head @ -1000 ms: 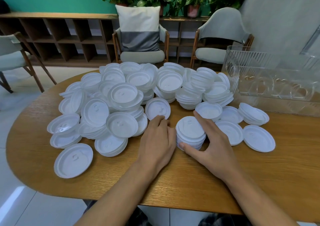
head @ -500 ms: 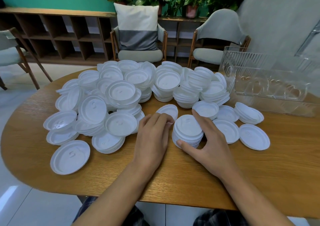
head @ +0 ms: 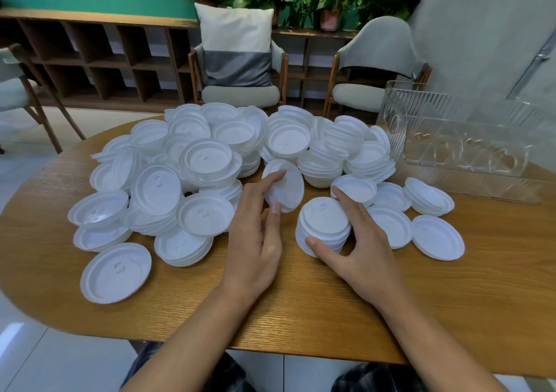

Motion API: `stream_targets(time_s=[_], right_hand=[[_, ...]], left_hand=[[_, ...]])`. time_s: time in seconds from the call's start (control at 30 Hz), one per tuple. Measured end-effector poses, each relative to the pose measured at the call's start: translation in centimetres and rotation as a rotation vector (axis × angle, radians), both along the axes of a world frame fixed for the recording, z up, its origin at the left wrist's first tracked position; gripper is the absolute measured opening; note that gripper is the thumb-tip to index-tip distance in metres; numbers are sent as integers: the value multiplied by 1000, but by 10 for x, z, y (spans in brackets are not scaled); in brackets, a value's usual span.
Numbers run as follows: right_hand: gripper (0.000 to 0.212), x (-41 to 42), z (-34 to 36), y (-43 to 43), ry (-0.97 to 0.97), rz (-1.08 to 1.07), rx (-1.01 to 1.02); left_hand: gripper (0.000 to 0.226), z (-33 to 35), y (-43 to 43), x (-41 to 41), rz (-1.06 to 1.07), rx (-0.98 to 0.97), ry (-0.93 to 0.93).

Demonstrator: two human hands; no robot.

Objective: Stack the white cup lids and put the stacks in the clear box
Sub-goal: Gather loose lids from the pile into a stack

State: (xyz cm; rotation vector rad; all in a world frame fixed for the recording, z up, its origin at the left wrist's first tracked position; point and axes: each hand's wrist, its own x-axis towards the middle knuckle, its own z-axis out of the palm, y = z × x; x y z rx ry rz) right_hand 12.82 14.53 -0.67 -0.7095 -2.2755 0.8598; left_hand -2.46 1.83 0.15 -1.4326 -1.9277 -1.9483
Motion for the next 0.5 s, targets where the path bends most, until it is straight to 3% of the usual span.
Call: stream_targets(time_s=[0.23,0.5], right_hand=[[92,-1,3,-2,14,31,-22],[93,0,6,-5,13,116,-25]], left_hand=[[50,-2,3,0,-271,-7,-350],[46,-8,7,1,-208,-208,-123]])
